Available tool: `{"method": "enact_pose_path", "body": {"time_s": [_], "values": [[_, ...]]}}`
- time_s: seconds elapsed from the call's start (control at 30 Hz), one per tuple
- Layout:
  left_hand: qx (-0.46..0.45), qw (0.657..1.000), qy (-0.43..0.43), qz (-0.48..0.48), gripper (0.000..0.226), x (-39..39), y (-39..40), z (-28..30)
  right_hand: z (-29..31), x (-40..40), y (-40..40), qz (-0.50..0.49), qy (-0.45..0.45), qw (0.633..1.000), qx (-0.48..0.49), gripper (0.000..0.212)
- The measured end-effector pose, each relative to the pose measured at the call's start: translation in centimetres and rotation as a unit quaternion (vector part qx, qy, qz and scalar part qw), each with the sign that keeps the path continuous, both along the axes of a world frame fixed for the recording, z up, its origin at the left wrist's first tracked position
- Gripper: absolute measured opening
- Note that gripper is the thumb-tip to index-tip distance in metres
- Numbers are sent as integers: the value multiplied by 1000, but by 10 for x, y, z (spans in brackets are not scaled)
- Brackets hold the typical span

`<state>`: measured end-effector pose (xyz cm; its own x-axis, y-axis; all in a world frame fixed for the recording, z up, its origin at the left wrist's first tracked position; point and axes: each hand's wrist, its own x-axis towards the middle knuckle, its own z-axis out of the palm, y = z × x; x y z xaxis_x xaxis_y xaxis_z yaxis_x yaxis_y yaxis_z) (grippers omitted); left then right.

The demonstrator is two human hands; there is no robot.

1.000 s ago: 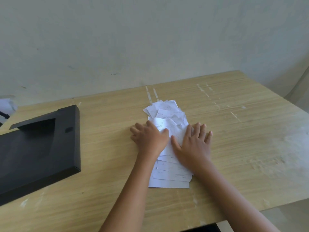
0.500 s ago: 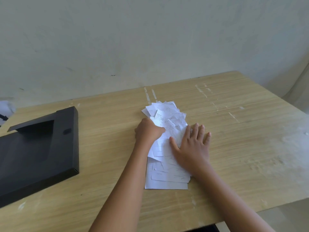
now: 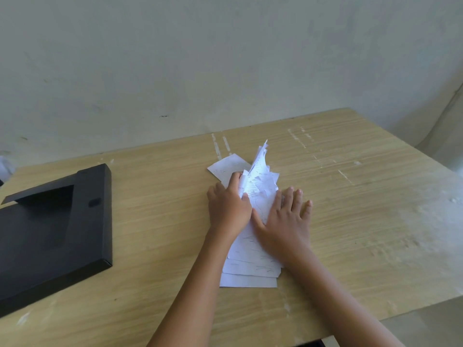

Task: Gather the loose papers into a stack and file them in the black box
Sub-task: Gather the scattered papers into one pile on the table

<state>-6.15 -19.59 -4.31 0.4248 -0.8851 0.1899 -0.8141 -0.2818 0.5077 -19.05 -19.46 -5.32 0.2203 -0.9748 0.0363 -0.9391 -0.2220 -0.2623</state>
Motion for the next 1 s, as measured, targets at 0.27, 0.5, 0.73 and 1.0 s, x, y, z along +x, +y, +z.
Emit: {"method": "enact_pose_path", "body": {"time_s": [0.27,0.5,0.73,1.0], "values": [[-26,999,23,4,41,6,-1,9,0,0,-1,1,5,1000,-3,93],[6,995,95,26,32,3,-6,26,1,-1,0,1,9,1000,-1,93],[15,973,215,84,42,5,-18,31,1,0,-2,1,1,1000,6,93],[65,941,306,128,46,16,-28,39,0,0,-1,2,-5,1000,10,92]]}}
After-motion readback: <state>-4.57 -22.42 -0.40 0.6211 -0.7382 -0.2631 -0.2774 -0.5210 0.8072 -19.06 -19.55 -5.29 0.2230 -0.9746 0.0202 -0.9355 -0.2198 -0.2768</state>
